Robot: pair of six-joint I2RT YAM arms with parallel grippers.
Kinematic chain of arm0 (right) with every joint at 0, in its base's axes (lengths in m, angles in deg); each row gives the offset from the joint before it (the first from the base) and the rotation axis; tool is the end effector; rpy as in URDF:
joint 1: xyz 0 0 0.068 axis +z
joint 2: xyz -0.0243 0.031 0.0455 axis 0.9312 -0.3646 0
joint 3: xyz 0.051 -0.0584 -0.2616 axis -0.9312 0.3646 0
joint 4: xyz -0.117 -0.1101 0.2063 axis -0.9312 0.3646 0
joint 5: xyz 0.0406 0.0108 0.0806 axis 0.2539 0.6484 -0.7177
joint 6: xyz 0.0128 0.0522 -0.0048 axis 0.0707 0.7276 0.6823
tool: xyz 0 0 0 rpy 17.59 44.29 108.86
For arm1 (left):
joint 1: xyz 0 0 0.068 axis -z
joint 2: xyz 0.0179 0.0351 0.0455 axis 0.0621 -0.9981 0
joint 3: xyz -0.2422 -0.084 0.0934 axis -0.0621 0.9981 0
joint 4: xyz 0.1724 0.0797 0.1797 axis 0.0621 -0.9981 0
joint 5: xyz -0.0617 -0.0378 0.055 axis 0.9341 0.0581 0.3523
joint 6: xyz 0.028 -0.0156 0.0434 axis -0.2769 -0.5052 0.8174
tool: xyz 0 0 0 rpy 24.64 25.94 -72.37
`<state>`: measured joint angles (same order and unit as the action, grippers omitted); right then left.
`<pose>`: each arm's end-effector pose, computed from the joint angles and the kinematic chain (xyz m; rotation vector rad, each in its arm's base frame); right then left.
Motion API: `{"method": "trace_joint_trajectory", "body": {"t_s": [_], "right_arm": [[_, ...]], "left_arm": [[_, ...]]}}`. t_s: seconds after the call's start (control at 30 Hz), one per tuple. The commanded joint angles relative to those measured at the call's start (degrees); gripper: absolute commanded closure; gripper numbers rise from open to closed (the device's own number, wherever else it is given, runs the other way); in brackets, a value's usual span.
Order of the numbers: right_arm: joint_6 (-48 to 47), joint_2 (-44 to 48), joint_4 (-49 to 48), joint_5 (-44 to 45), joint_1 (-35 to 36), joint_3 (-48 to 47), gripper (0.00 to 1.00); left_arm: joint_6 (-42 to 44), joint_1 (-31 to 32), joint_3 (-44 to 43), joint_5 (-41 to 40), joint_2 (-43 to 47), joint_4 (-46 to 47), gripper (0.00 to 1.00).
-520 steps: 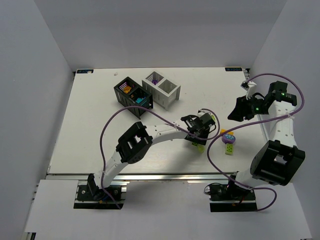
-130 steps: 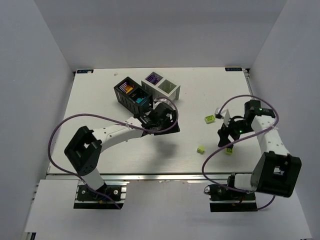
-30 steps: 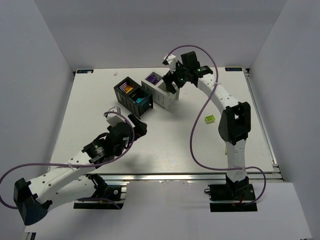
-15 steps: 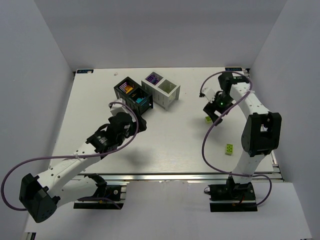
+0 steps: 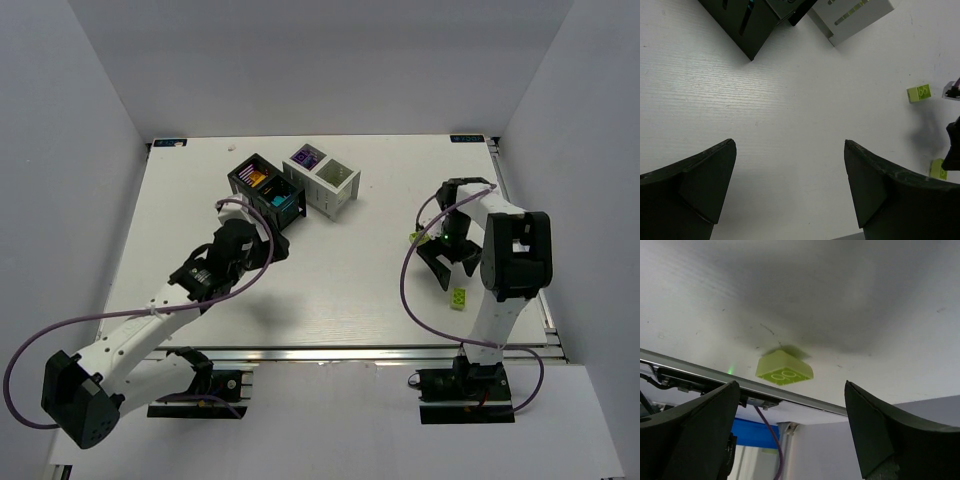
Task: Sort the legos into containers by color
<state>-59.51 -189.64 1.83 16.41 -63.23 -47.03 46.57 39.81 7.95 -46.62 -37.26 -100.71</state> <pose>0.3190 0.0271 0.1820 0.9394 -2.7929 0.0634 0.1841 -0.1216 0.2759 -0.2548 2.1726 -0.4380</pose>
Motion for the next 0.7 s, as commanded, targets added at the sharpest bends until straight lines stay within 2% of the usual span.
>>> {"method": "trace_joint_trajectory", "body": {"t_s": [0.0, 0.2, 0.37, 0.67], "right_arm": [[4.5, -2.9, 1.9, -0.9, -1.3, -0.5, 0.11], [6.1, -4.0, 1.7, -2.0, -2.4, 1.5, 0.11], [11.7, -1.6, -0.9, 2.6, -2.5, 6.6, 0.22], [16.1, 2.8, -6.8, 4.1, -2.5, 12.0, 0.29]], "left_arm": [[-0.9, -0.3, 1.0, 0.5, 2.9, 1.1, 0.02], [-5.1, -0.3, 4.8, 0.4, 7.0, 3.2, 0.02], [-7.5, -0.3, 6.3, 1.2, 8.8, 3.8, 0.02], [-8.4, -0.3, 5.9, 1.5, 10.2, 2.5, 0.02]]}}
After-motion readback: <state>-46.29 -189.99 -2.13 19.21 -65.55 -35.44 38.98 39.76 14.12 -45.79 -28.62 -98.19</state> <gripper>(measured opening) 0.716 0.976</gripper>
